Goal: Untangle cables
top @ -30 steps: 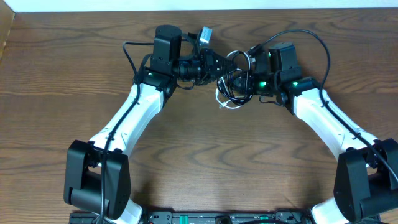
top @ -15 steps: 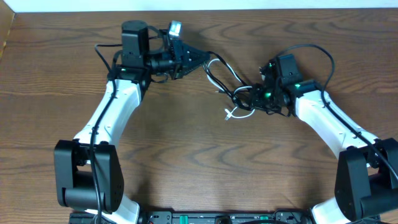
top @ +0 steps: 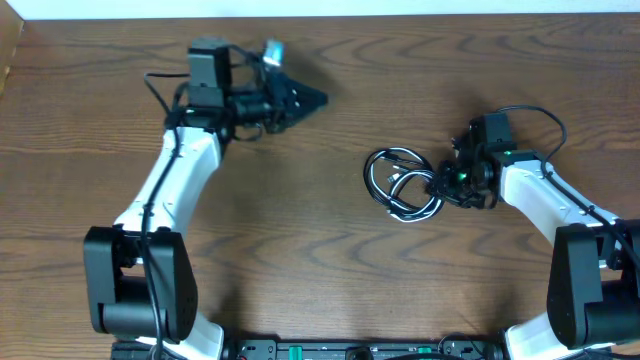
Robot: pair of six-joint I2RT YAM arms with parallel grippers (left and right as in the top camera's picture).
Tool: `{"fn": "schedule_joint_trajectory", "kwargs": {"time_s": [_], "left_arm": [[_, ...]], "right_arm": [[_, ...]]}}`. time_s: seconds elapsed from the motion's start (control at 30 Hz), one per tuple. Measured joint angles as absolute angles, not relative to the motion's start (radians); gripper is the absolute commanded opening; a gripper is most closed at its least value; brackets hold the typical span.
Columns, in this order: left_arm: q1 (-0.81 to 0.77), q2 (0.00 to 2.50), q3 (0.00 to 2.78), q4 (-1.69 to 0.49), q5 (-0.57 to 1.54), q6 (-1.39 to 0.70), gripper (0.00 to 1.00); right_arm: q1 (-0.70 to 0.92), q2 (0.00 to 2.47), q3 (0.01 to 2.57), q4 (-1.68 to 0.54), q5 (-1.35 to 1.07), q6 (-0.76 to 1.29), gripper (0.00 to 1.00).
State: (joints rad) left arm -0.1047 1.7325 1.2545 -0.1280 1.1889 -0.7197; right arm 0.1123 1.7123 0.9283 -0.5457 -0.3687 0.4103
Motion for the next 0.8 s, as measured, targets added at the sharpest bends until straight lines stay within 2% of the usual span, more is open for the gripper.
{"fn": "schedule_joint_trajectory", "kwargs": {"time_s": [0.03, 0.2, 0.23, 0.3, 0.63, 0.8], "left_arm": [[-0.126, 1.732, 1.257, -0.179, 1.162, -0.689, 0.24], [-0.255, 1.732, 1.257, -0.396, 0.942, -0.575, 0.55], [-0.279, 1.732, 1.257, -0.413, 0.894, -0.567, 0.66], [-0.311, 1.733, 1.256, -0.428, 0.822, -0.541, 0.75], [-0.509, 1.880, 1.256, -0.416, 0.438, -0.496, 0.76], [-0.570, 1.988, 1.257, -0.378, 0.382, -0.496, 0.72]], "right_arm": [[0.112, 1.712, 0.931, -0.552, -0.387, 0.401, 0.36], [0.096, 1.679, 0.968, -0.602, -0.449, 0.365, 0.44], [0.089, 1.654, 0.976, -0.610, -0.455, 0.359, 0.47], [0.079, 1.614, 0.987, -0.614, -0.460, 0.354, 0.49], [0.051, 1.534, 1.002, -0.660, -0.461, 0.347, 0.49], [0.051, 1.534, 1.002, -0.670, -0.449, 0.347, 0.49]]}}
